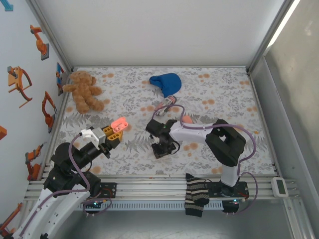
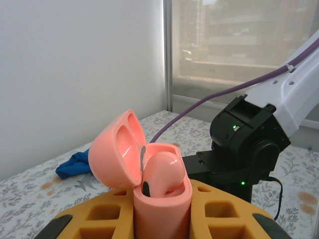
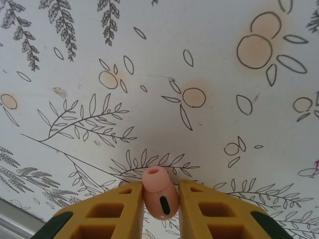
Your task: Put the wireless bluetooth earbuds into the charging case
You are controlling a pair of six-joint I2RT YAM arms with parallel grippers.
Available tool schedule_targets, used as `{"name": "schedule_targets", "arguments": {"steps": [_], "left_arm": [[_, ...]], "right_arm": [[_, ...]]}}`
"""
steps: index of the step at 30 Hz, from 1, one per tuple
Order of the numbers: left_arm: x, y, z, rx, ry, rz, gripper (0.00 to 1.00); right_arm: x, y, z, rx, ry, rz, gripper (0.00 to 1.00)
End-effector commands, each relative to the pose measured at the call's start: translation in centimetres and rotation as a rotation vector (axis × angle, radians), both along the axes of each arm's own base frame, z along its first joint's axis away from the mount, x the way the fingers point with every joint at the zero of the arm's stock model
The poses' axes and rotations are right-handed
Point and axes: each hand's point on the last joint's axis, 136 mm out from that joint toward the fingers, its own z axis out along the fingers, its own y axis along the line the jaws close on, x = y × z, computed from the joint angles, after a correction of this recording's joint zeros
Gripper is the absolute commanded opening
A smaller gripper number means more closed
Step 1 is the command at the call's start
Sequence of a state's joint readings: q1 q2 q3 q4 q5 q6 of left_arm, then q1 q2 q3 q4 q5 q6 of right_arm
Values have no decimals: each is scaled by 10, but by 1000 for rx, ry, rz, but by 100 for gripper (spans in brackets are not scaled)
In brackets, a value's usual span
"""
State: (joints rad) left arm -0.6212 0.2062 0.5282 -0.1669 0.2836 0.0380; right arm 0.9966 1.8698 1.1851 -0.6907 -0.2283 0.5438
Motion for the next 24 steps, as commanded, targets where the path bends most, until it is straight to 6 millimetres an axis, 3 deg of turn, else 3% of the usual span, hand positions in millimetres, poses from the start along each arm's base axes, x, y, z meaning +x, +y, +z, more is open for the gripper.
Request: {"name": "schedule_targets", "arguments": {"steps": [1, 10, 18, 24], "left_arm": [[1, -1, 3, 5, -22, 2, 0], [1, -1, 3, 5, -23, 0, 0], [0, 0, 5, 1, -28, 1, 0], [0, 0, 5, 2, -27, -1, 0]], "right_arm": [[9, 2, 8, -4, -55, -22, 26], [21, 4, 26, 28, -125, -76, 32], [22, 11, 22, -11, -154, -38, 42], [23, 13, 16, -45, -171, -25, 44]]}}
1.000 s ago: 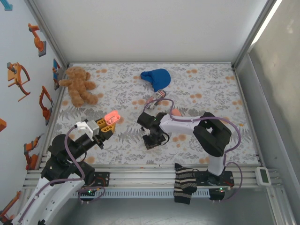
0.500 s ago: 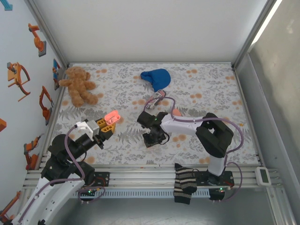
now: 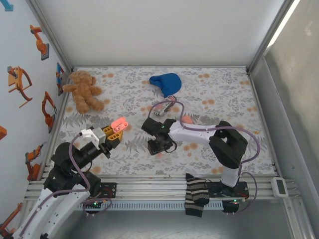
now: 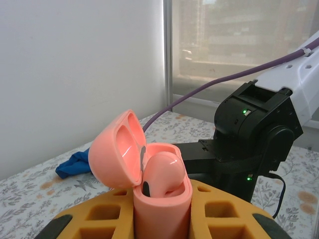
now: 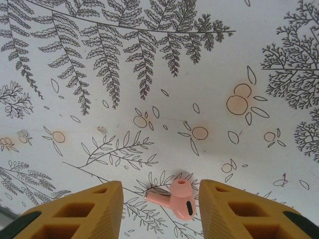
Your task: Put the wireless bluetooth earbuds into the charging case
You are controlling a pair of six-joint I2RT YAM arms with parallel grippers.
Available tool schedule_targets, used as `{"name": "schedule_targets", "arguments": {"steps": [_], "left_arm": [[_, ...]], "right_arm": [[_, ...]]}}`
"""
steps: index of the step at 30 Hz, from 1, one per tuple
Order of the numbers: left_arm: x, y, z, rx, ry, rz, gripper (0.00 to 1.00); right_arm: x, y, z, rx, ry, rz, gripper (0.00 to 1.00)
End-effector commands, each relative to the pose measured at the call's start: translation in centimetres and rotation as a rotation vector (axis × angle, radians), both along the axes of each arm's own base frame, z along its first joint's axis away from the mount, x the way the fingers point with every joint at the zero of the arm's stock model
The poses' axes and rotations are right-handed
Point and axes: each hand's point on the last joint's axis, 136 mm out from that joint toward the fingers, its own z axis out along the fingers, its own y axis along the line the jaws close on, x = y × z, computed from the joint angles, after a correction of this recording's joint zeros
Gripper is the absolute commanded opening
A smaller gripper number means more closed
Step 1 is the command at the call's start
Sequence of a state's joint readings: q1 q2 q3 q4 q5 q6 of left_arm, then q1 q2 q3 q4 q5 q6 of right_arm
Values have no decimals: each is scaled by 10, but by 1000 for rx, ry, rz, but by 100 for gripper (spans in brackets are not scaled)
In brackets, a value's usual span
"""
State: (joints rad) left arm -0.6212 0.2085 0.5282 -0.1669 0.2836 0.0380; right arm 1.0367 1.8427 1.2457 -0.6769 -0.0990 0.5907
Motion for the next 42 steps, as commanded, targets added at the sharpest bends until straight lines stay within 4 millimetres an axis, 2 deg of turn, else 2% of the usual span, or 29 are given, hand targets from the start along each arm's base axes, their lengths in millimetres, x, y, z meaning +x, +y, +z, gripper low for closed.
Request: {"name": "schedule_targets", "arguments": {"steps": [1, 8, 20, 34, 42], "left_arm": [[-1, 0, 5, 0, -28, 0, 0], [-1, 0, 6, 0, -30, -2, 0], [-1, 0, 5, 0, -30, 1, 0], [1, -1, 4, 6, -28, 1, 0], [2, -2, 4, 9, -27, 1, 0]], "right_arm": [[3, -6, -8, -73, -21, 2, 44], [3, -8, -13, -119, -45, 21, 47], [-10, -19, -24, -194, -27, 59, 48], [-19, -47, -24, -246, -27, 41, 48], [-16, -56, -14, -268, -57, 41, 50]]}}
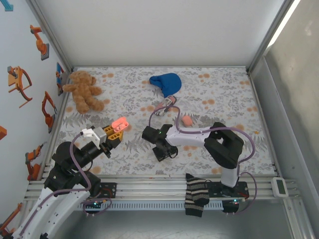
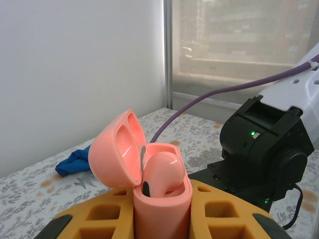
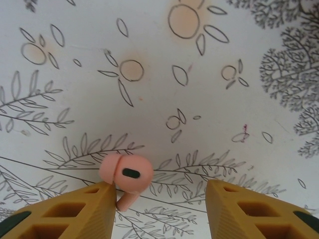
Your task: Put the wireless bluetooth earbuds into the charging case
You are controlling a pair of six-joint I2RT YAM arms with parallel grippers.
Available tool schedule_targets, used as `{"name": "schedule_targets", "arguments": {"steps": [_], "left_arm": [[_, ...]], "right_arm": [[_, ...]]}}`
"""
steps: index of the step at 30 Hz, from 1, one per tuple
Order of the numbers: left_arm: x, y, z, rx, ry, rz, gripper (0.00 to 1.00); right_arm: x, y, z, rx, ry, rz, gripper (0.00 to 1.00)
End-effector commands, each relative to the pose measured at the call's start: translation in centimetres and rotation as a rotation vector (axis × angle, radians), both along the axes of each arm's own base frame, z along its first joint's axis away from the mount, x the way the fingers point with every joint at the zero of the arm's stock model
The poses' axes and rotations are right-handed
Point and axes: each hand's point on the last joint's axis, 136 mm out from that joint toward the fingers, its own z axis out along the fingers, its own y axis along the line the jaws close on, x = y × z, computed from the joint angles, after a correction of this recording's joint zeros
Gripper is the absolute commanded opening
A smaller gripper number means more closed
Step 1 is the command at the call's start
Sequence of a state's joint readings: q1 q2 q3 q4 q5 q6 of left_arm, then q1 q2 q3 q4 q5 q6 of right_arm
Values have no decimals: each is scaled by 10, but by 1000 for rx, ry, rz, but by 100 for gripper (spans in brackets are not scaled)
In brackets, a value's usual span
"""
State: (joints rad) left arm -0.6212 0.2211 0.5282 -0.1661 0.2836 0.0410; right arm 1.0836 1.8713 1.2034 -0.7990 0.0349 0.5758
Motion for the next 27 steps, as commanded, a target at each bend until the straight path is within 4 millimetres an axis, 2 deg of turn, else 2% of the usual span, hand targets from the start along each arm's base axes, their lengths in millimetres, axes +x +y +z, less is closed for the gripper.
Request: {"name": "schedule_targets", "arguments": {"steps": [1, 6, 14, 18, 27], "left_arm": [[1, 0, 6, 0, -33, 2, 0], [0, -1, 6, 0, -34, 0, 0], [0, 0, 6, -1, -35, 1, 0], [-1, 1, 7, -2, -38, 4, 0], [-2, 2, 7, -4, -43, 6, 0]], "right_arm": [[2, -14, 13, -39, -38, -2, 51], [5, -19, 18, -47, -50, -2, 51], [2, 21, 39, 153, -19, 49, 51], [5, 28, 32, 147, -1, 29, 48], [9, 24, 16, 96, 1, 10, 45]]}}
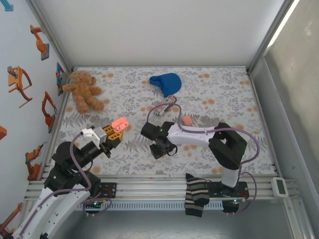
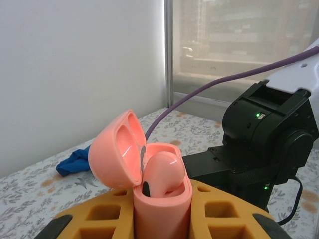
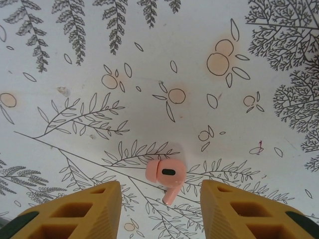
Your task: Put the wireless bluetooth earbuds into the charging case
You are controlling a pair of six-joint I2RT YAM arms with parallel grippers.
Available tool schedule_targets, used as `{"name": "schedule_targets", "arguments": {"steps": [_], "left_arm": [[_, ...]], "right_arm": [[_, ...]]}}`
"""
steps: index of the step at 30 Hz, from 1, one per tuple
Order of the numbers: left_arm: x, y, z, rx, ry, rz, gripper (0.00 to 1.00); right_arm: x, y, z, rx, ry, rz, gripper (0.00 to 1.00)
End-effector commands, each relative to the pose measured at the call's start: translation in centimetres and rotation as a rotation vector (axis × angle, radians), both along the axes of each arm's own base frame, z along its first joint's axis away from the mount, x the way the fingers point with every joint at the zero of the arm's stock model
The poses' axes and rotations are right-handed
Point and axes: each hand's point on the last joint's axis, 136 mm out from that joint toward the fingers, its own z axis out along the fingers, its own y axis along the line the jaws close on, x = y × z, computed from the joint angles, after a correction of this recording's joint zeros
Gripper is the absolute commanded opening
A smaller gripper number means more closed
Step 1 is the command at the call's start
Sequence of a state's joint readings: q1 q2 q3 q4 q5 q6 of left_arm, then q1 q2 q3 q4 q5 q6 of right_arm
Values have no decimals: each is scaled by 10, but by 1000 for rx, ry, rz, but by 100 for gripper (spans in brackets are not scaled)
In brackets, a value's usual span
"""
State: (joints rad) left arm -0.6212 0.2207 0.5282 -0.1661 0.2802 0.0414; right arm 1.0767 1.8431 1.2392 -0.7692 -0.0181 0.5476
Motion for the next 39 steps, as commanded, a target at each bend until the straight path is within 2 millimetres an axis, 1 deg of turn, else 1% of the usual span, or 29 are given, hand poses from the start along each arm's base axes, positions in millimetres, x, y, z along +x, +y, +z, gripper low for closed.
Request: {"name": "schedule_targets", "arguments": {"steps": [1, 8, 12, 17, 22, 33, 39], "left_arm": [[-2, 2, 7, -4, -42, 3, 0], [-2, 1, 7, -2, -39, 2, 0], [-1, 1, 7, -2, -40, 3, 0], [-2, 1, 8, -3, -40, 2, 0], [-1, 1, 6, -1, -37, 4, 0], [-1, 1, 7, -1, -37, 3, 0], [-1, 1, 7, -2, -32, 3, 0]], "right_arm": [[4, 1, -4, -14, 2, -14, 44], [5, 1, -11, -13, 7, -20, 43], [5, 2, -15, -9, 12, -21, 40], [4, -1, -20, -25, 19, -23, 39], [2, -3, -23, -30, 25, -26, 38], [-1, -7, -30, -50, 41, -23, 33], [-1, -9, -31, -55, 39, -22, 29]]}}
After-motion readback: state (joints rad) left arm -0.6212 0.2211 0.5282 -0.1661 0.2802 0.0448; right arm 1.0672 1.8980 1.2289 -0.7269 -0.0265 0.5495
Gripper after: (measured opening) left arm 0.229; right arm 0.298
